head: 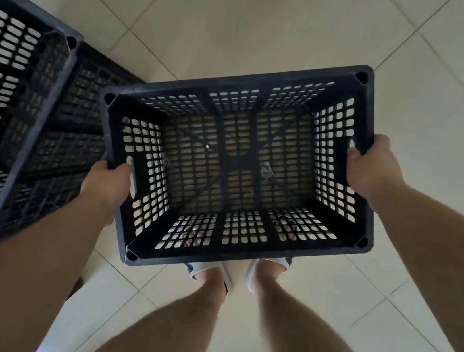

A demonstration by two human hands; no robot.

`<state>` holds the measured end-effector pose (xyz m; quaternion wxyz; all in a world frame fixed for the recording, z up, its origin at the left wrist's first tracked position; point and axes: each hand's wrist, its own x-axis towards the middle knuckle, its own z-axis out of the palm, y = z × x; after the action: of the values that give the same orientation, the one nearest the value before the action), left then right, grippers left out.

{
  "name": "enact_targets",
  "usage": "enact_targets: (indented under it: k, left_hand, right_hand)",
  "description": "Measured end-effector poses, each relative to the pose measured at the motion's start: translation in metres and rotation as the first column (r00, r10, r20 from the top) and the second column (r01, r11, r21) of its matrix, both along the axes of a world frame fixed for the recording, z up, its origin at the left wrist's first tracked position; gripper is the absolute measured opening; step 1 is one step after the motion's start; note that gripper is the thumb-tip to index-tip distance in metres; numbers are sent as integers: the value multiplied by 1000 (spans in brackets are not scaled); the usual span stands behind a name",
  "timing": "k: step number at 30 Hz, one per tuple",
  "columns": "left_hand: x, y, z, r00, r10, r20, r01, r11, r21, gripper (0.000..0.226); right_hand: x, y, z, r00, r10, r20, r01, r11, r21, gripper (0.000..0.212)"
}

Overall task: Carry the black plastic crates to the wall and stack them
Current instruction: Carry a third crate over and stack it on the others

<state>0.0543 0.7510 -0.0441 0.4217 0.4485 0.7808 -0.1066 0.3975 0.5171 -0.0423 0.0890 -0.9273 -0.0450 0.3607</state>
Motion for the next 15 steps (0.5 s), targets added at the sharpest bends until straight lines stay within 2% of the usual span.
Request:
enact_targets:
  k: [3, 6, 9, 15]
  left_hand:
    - [4, 5, -11, 980, 162, 112, -158, 986, -47, 38]
    - [6, 10, -14, 973, 199, 119, -192, 979, -72, 32]
    - [5, 11, -8, 977, 176, 120, -167, 983, -79, 26]
    - [4, 7, 43, 988, 105, 115, -97, 993, -74, 19]
  right_hand:
    - [5, -3, -15, 990, -120, -73, 123, 992, 33, 31]
    - [13, -8, -24, 974, -186, -132, 194, 980, 52, 25]
    - [17, -12, -24, 983, -132, -129, 137, 990, 32, 35]
    - [8, -32, 17, 962, -225, -154, 231, 973, 25, 39]
